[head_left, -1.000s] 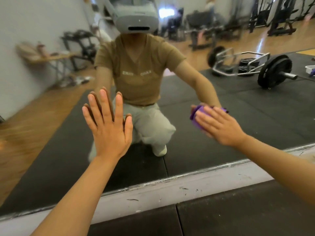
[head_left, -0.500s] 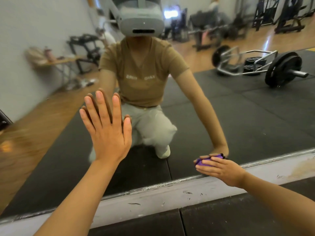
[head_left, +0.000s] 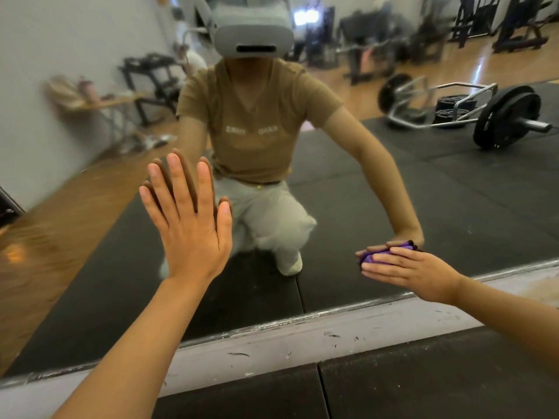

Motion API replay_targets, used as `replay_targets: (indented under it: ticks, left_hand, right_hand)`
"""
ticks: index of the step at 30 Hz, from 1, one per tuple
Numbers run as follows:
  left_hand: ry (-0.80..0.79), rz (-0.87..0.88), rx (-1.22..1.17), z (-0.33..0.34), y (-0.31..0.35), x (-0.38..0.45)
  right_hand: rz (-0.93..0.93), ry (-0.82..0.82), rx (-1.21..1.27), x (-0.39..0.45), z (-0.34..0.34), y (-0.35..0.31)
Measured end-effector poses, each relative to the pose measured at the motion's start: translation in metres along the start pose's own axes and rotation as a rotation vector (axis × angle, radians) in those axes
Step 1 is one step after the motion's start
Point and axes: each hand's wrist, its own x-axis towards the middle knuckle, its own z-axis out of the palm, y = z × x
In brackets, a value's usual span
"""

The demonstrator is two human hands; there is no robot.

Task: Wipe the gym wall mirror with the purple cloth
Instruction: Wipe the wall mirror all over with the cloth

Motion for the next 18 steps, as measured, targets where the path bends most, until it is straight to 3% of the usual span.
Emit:
replay_targets:
  ticks: [3, 8, 13, 15, 18]
  left_hand:
    - [0.021, 0.006, 0.008, 0.003, 0.001, -0.001]
    - [0.021, 0.012, 0.009, 0.004, -0.001, -0.003]
    - [0.025, 0.008, 0.012, 0.006, -0.003, -0.004]
    - [0.029, 0.014, 0.025, 0.007, -0.004, -0.004]
    - [0.033, 0.017, 0.025, 0.007, -0.004, -0.004]
  right_hand:
    - [0.014, 0.017, -0.017, -0.002, 0.012, -0.026]
    - [-0.131, -0.153, -0.033, -0.013, 0.032, -0.065]
    - [-0.187, -0.258, -0.001, -0.004, 0.02, -0.051]
    - [-0.131, -0.19, -0.013, 0.008, 0.007, -0.036]
    - [-0.01, 0.041, -0.023, 0.049, -0.026, 0.005]
